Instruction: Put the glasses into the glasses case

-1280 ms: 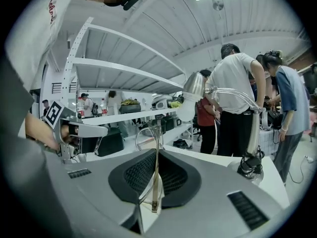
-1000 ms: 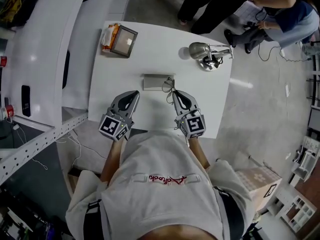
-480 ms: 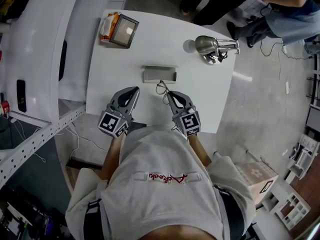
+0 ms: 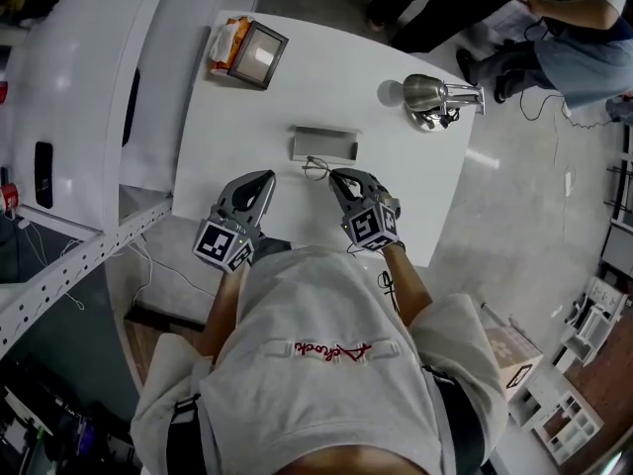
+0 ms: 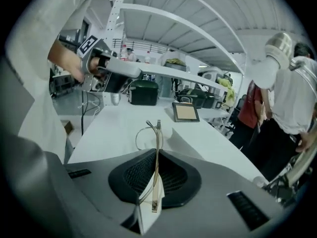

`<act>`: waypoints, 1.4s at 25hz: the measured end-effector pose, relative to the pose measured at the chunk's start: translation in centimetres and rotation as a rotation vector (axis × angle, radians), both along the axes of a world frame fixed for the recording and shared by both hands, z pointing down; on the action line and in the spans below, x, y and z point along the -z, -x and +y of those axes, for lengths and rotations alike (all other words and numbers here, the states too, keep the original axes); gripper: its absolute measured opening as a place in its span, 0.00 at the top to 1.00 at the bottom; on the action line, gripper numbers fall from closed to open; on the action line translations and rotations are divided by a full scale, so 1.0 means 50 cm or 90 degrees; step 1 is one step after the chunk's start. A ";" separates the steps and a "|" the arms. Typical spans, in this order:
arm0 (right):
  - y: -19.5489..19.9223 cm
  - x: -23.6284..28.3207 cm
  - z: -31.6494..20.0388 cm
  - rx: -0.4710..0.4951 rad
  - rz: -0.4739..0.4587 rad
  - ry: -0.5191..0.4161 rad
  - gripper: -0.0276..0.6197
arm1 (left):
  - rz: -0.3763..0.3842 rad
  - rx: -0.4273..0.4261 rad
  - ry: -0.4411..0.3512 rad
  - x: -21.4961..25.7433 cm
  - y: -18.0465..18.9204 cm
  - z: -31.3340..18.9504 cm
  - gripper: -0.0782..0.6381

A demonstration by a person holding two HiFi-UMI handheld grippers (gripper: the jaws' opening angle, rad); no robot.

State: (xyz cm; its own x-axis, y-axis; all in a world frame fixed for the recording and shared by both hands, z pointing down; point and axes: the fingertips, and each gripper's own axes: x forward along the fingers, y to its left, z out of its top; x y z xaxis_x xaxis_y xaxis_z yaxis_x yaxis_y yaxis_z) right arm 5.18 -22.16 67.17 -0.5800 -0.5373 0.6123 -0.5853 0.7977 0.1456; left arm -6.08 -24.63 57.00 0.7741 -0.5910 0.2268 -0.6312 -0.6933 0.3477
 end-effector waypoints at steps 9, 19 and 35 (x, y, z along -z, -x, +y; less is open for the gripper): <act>0.023 -0.047 -0.020 0.153 0.145 -0.037 0.93 | -0.001 0.026 0.001 -0.001 0.033 0.004 0.87; 0.017 -0.051 -0.109 0.162 0.168 -0.047 0.93 | 0.014 0.059 0.009 0.000 0.057 0.006 0.87; 0.014 -0.102 -0.139 0.172 0.203 -0.020 0.93 | 0.014 0.077 0.016 -0.006 0.078 0.015 0.87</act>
State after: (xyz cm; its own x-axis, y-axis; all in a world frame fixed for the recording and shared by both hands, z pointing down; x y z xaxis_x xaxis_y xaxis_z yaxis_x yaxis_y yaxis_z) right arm 4.49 -29.11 72.26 -0.4866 -0.4133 0.7697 -0.2777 0.9085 0.3123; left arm -10.00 -23.90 57.31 0.7028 -0.6745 0.2262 -0.7013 -0.6035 0.3794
